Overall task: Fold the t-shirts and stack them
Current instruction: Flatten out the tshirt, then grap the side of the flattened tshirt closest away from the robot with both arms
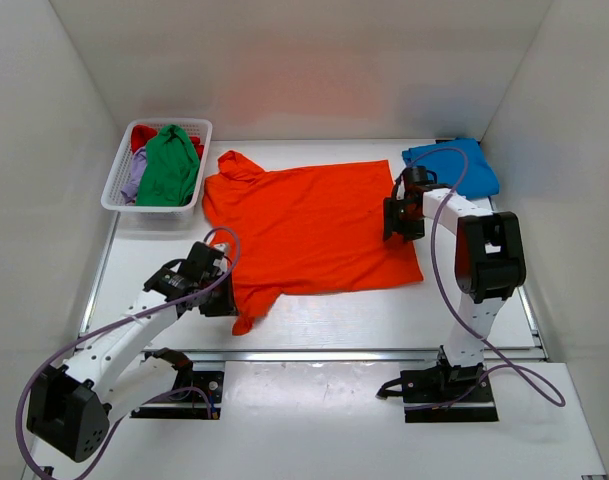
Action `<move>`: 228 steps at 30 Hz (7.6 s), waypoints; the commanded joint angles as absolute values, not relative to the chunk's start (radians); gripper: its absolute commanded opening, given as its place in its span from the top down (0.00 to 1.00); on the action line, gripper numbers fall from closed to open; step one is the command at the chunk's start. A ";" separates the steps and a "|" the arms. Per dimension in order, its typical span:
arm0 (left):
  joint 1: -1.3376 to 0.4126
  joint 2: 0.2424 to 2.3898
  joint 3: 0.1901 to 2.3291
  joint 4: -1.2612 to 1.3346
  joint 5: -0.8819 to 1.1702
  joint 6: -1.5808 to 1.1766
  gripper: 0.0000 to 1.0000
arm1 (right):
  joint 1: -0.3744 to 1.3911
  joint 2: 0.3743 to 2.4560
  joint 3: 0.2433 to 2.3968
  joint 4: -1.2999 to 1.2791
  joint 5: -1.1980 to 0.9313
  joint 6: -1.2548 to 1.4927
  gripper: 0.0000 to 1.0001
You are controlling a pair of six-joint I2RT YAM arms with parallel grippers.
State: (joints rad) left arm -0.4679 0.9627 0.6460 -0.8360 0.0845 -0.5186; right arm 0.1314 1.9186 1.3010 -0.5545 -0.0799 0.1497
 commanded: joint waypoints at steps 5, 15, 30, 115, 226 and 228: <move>-0.457 0.928 0.635 -0.856 0.104 -0.511 0.67 | 0.087 1.896 1.286 -0.577 -0.006 0.107 0.46; -0.436 1.025 0.627 -0.692 0.040 -0.528 0.65 | 0.078 1.916 1.315 -0.586 0.017 0.092 0.46; -0.352 1.612 0.963 -0.569 -0.060 -0.382 0.84 | 0.071 1.855 1.270 -0.580 0.035 0.069 0.46; -0.442 1.266 0.620 -0.603 0.089 -0.351 1.00 | -0.005 1.525 0.808 -0.568 -0.097 0.339 0.33; -0.203 1.021 0.770 -0.482 0.293 -0.428 1.00 | -0.158 1.196 0.685 -0.684 -0.436 0.279 1.00; -0.202 1.075 0.802 -0.460 0.304 -0.416 1.00 | -0.161 1.226 0.710 -0.673 -0.437 0.278 1.00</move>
